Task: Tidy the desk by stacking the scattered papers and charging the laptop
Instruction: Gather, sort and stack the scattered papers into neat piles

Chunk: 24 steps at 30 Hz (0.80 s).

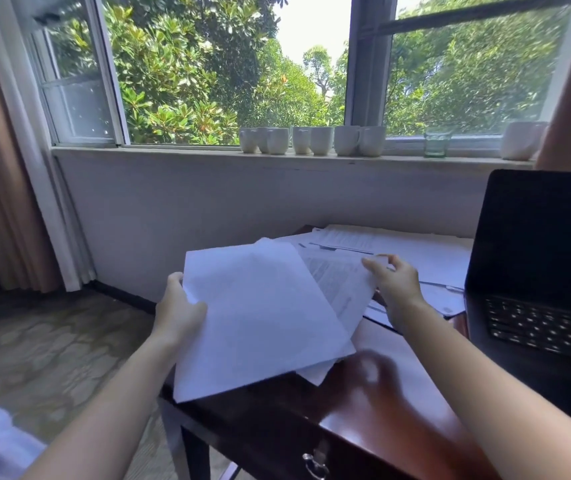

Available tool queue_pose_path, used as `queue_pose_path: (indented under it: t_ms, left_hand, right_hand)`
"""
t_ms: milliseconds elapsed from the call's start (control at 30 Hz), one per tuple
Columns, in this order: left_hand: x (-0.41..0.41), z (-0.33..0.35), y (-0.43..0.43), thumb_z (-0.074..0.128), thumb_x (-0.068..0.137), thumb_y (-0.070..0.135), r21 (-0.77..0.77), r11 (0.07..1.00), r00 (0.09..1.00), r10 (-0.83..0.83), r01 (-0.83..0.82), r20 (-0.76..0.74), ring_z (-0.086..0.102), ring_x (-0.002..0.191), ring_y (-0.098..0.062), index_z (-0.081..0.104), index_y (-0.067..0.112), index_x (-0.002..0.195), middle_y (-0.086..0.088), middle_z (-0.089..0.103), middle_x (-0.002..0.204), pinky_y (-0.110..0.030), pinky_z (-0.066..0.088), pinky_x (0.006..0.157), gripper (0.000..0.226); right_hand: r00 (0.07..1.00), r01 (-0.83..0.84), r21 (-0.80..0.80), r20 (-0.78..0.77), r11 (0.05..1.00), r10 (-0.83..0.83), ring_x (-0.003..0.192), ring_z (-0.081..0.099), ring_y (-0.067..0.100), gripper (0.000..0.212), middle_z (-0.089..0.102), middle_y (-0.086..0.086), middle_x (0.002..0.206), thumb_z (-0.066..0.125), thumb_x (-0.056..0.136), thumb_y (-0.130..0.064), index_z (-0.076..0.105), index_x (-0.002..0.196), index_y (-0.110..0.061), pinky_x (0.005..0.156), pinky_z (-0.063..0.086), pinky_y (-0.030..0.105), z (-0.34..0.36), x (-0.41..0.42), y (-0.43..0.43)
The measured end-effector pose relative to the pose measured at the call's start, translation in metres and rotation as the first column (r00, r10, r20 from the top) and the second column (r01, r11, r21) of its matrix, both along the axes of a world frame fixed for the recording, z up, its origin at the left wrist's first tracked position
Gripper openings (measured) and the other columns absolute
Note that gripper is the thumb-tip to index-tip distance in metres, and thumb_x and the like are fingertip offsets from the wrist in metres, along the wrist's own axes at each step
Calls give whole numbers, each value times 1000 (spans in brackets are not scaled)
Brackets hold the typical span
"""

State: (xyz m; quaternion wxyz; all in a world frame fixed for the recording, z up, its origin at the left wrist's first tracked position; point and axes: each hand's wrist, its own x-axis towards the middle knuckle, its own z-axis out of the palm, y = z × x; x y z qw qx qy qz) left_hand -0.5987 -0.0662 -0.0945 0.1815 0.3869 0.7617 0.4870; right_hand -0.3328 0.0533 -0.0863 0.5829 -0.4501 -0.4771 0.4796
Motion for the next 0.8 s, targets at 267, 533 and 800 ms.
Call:
queue_pose_path:
  t_ms: [267, 533, 800]
  left_hand:
    - [4, -19, 13, 41, 87, -5, -48, 999, 976, -11, 1, -216, 45, 124, -30, 47, 6, 134, -11, 50, 137, -28, 35, 92, 49]
    - [-4, -25, 29, 43, 86, -4, -107, 994, 948, -45, 11, -315, 43, 126, -32, 48, 5, 134, -16, 48, 137, -33, 35, 101, 49]
    - [1, -27, 38, 39, 90, -4, -193, 976, 911, -166, 98, -379, 46, 123, -31, 50, 17, 99, -16, 52, 133, -28, 32, 82, 25]
  right_hand:
    - [892, -194, -151, 383, 969, 238, 62, 60, 21, 19, 62, 10, 73, 54, 82, 3, 65, 73, -10, 54, 54, 30, -20, 8, -21]
    - [908, 373, 33, 195, 927, -372, 72, 45, 23, 14, 52, 13, 77, 50, 88, -6, 59, 84, 4, 62, 40, 37, -10, 33, 30]
    - [932, 321, -151, -128, 935, -340, 68, 39, 20, 20, 47, 7, 78, 48, 91, -4, 53, 72, -10, 63, 34, 31, -4, 24, 51]
